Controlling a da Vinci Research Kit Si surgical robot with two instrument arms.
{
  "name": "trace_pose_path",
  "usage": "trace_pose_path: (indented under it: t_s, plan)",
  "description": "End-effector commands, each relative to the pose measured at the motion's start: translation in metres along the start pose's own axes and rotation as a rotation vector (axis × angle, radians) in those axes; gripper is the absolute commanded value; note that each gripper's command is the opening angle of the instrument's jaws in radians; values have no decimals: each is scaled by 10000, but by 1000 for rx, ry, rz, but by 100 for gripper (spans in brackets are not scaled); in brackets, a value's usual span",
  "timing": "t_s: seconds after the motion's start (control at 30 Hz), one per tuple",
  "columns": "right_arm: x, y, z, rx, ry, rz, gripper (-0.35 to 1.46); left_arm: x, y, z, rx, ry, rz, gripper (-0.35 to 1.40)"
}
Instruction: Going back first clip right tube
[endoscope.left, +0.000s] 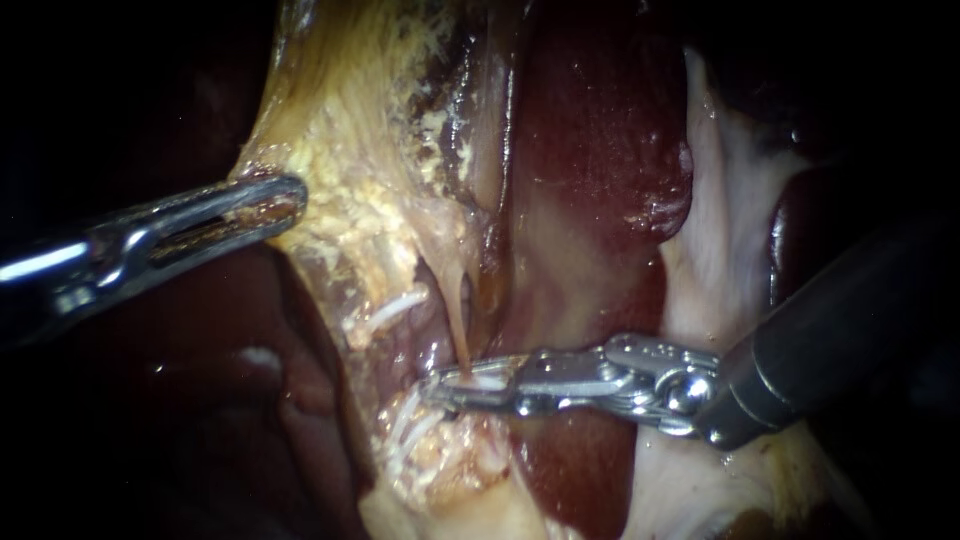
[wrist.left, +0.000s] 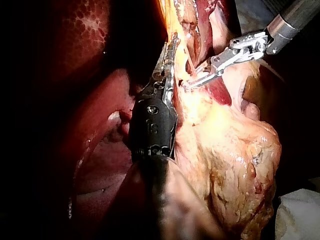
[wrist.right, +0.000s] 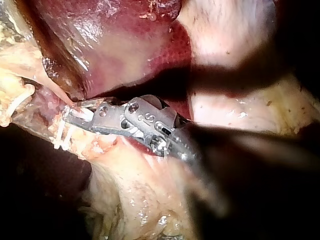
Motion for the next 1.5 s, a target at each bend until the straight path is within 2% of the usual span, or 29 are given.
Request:
trace_pose_path:
  t_s: [0.03,0.2,0.27,0.3,0.37,0.6,0.7,0.87,1.07,1.2,1.3,1.5]
  plan:
    - [0,0,0,0,0,-1,-35,0,0,0,0,0,0,-35]
    - [0,-1,-1,1,-1,-1,-33,0,0,0,1,0,0,-35]
    - [0,0,-2,7,10,-42,23,0,0,0,1,0,0,-35]
    - [0,0,-2,8,17,-59,42,0,0,0,1,0,0,-35]
    - [0,0,-4,10,26,-94,56,0,0,0,1,0,0,-35]
    - [6,-3,-27,20,45,-300,60,0,0,0,1,0,0,-35]
    - [10,-3,-42,5,52,-395,60,0,1,0,1,0,0,-35]
    - [18,-4,-74,16,50,-434,60,0,4,1,-1,-1,0,-35]
    - [31,-14,-111,31,47,-458,60,1,4,1,-2,-1,0,-35]
    - [48,-25,-128,41,74,-508,60,1,4,1,-2,-1,0,-35]
    - [64,-36,-139,43,113,-552,60,1,4,1,-2,-1,0,-35]
    - [84,-46,-159,26,133,-640,60,3,2,2,-4,-3,1,-35]
